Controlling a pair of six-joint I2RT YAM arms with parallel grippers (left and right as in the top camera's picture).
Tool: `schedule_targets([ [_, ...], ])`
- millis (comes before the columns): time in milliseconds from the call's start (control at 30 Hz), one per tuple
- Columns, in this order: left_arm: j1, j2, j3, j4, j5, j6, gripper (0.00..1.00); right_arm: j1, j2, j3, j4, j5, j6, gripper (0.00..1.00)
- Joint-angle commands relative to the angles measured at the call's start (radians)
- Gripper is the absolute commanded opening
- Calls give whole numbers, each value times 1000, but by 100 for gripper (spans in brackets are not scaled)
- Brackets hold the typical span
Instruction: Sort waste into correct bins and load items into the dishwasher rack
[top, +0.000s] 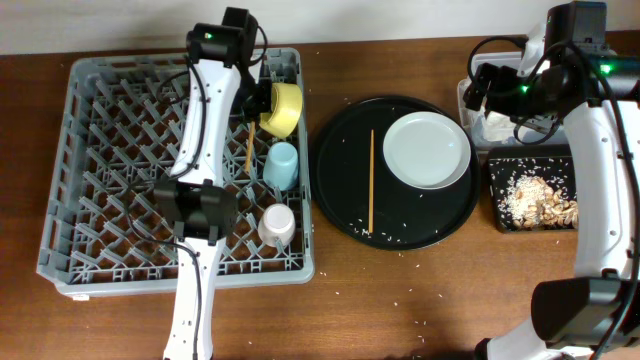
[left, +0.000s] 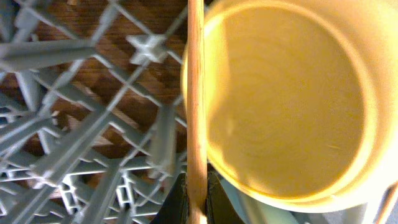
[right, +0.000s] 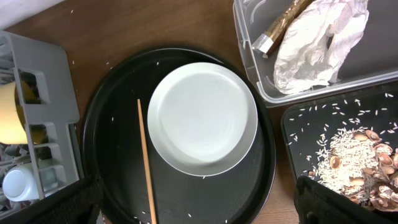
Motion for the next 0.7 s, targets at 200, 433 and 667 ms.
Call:
schedule_targets([
  [200, -47, -422, -147, -2, -143, -40, 1, 3, 6, 1, 0, 13, -10, 99],
  [433, -153, -597, -819, 189, -414, -291, 1, 3, 6, 1, 0, 13, -10, 98],
  [667, -135, -883, -1440, 677, -294, -66, 0, 3, 6, 1, 0, 13, -10, 99],
])
